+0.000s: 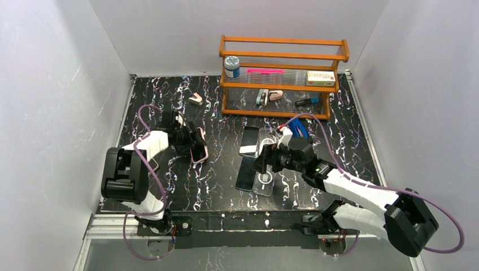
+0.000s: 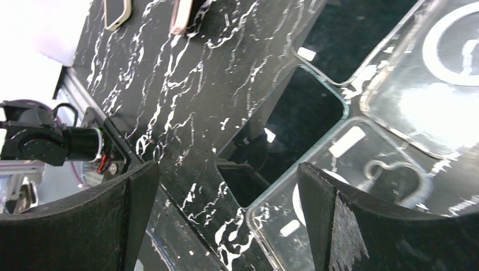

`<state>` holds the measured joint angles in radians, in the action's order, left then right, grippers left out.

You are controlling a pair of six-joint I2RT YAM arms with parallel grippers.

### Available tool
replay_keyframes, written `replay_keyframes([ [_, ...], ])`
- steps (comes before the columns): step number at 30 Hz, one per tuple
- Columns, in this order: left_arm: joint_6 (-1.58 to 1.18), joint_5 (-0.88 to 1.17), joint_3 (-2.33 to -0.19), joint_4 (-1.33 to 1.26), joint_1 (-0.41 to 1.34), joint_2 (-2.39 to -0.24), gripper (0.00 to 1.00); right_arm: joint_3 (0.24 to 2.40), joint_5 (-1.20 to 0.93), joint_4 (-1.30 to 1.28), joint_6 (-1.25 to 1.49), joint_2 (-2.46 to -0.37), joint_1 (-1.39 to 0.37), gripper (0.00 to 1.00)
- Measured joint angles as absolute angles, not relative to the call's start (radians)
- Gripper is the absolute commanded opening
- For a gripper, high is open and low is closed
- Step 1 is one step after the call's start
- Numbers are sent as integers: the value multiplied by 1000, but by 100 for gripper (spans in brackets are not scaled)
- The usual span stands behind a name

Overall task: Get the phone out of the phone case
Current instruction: Pick up the phone at the center of the board.

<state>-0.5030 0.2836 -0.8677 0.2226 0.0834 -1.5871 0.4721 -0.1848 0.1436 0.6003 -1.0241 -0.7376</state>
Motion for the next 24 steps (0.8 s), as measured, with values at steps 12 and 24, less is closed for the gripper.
replay_keyframes([
  [12,-744,343,-570,-51,264,-1367,18,574,-138,333,712,-1361,-933,93],
  [24,-911,361,-387,-191,319,-1200,18,760,-113,447,754,-1629,-1004,62],
])
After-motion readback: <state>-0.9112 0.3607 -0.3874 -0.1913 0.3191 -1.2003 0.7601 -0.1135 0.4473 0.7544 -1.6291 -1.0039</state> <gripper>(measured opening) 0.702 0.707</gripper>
